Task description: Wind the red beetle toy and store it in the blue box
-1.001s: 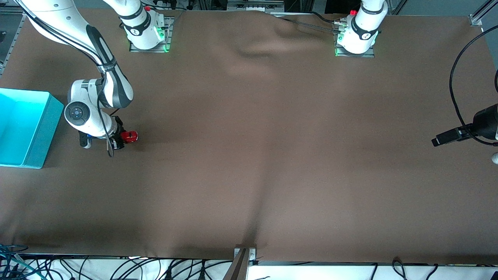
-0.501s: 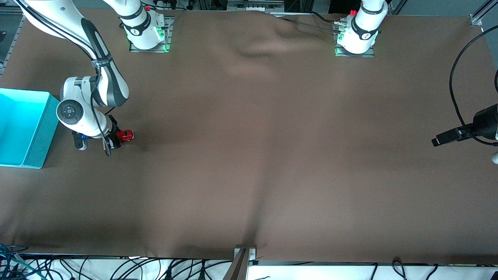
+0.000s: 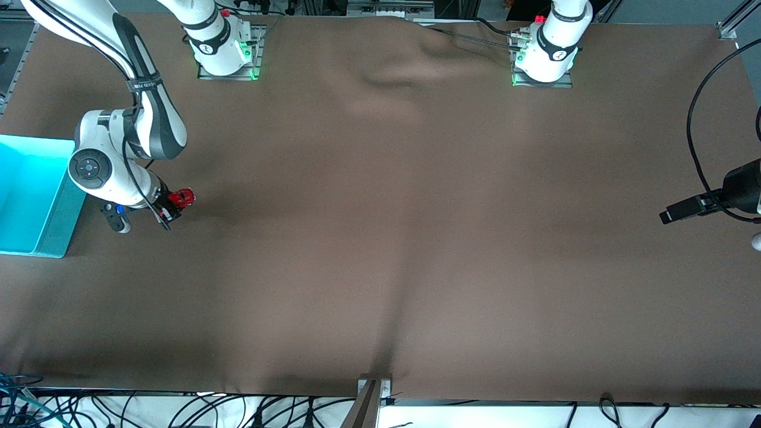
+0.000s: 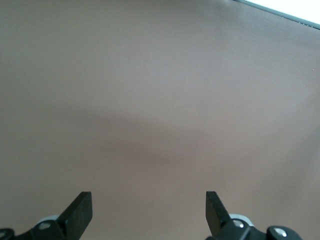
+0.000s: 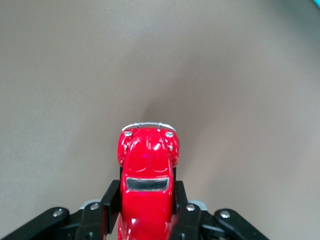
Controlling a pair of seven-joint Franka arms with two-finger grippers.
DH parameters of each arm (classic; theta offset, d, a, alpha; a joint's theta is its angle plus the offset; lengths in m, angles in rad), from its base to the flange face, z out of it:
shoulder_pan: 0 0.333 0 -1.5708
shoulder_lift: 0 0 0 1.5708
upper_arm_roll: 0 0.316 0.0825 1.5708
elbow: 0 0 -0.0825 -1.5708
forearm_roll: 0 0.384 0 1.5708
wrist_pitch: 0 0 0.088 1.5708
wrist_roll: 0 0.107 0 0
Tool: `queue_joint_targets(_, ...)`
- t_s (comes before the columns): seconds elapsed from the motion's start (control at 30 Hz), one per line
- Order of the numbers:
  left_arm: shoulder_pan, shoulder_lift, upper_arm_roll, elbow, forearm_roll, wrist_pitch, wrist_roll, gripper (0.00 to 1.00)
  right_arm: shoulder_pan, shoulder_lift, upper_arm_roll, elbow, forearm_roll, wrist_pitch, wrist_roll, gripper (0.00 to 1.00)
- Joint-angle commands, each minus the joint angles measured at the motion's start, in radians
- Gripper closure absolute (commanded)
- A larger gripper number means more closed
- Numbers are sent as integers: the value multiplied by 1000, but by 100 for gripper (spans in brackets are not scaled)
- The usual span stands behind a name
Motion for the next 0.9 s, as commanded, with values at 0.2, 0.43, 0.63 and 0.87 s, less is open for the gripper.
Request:
queue_joint_targets(0.2, 8, -12, -7, 7, -13, -19, 19, 0, -5, -49, -66, 23, -12, -76, -294, 100)
queue_joint_targets(0.43, 7, -12, -6, 7, -13, -19, 19, 0, -8, -53, -97, 34, -12, -75, -467, 100)
queue_joint_targets(0.63, 7, -12, -6, 7, -13, -18, 19, 0, -8, -72, -146, 47, -12, -95, -643, 100)
queue_joint_targets(0.87, 7, -12, -4, 7, -13, -19, 20, 0, -8, -69, -209, 70, -5, -101, -826, 100)
